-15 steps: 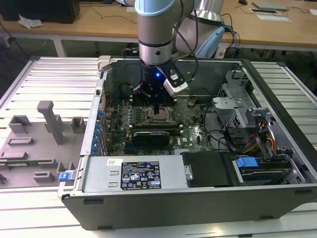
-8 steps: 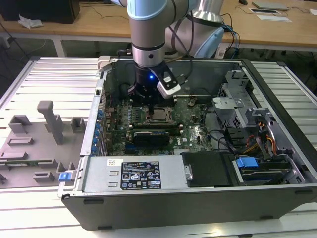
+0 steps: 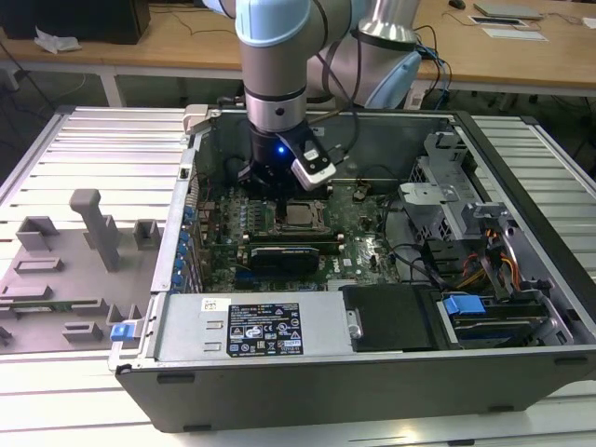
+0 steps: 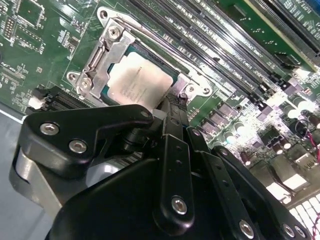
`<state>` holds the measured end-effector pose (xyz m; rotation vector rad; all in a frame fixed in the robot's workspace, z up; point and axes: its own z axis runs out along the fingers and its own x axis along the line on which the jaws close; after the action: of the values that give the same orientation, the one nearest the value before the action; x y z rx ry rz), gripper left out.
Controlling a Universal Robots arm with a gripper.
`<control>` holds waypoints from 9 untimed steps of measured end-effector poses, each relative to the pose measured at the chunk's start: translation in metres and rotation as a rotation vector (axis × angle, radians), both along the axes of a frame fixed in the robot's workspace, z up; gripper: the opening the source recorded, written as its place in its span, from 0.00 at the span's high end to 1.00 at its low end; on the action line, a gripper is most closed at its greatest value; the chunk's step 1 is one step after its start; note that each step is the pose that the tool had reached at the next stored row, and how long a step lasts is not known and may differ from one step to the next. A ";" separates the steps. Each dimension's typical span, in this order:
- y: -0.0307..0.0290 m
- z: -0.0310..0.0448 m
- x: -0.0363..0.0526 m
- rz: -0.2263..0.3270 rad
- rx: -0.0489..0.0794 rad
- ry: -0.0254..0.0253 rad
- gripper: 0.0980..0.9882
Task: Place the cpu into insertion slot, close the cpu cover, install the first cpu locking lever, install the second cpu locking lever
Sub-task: 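Close the cpu cover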
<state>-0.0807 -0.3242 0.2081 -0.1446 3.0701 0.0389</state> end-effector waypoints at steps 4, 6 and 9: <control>0.0000 -0.0029 0.0000 0.000 0.001 0.0001 0.99; 0.0000 -0.0032 0.0004 0.001 0.001 0.0002 0.99; 0.0000 -0.0033 0.0007 0.001 0.001 0.0000 0.99</control>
<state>-0.0800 -0.3242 0.2048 -0.1463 3.0700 0.0412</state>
